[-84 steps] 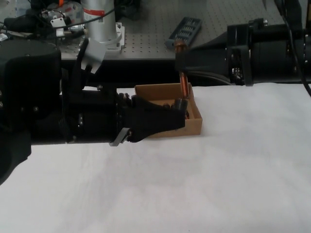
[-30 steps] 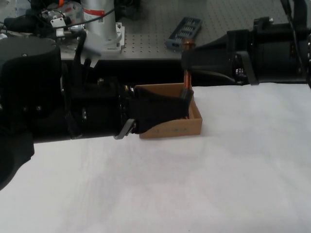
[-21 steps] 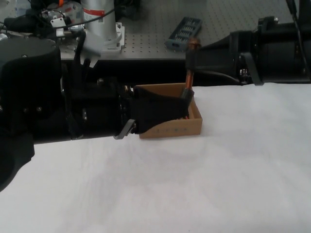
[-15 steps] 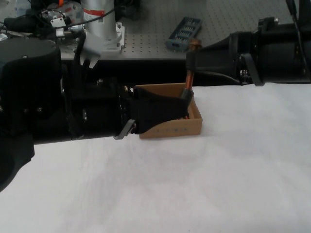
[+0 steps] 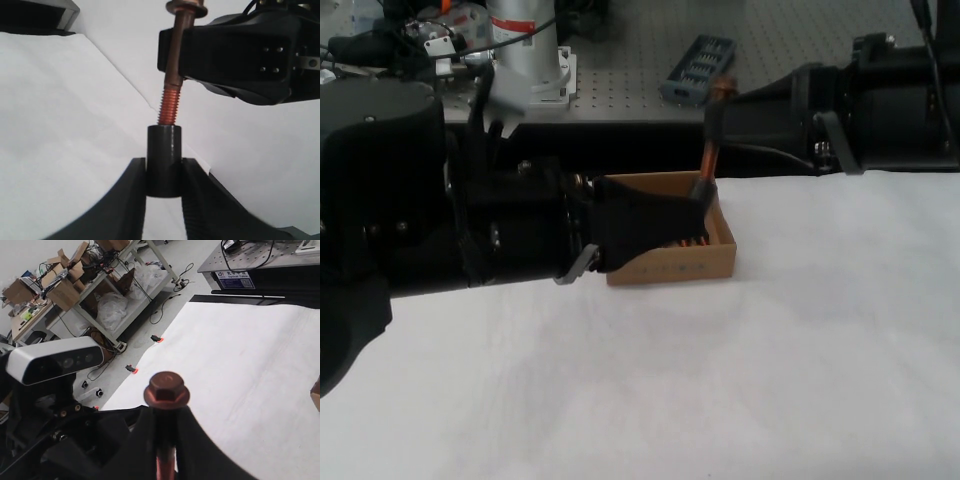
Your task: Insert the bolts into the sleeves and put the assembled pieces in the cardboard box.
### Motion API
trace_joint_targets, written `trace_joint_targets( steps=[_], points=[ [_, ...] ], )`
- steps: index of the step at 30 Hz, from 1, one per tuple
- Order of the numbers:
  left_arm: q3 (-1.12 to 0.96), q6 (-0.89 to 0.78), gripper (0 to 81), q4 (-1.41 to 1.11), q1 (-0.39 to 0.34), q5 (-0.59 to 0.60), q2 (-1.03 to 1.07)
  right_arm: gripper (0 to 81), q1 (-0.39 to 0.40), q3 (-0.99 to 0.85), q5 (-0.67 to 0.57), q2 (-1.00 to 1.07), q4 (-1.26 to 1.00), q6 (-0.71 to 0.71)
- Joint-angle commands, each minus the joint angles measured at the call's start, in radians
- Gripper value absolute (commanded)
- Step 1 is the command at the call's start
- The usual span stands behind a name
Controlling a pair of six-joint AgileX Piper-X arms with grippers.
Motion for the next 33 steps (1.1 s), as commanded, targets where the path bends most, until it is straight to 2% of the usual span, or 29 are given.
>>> trace_joint_targets(
  steps=[1, 33],
  points=[
    [-0.016, -0.017, 0.6, -0.104, 0.008, -0.058, -0.012, 2.5, -0.005, 0.004, -0.005, -0.006, 0.048, -0.024],
    [-0.016, -0.02, 0.6, -0.163, 0.008, -0.074, -0.012, 2.5, -0.005, 0.004, 0.031, 0.021, 0.059, -0.037]
  ],
)
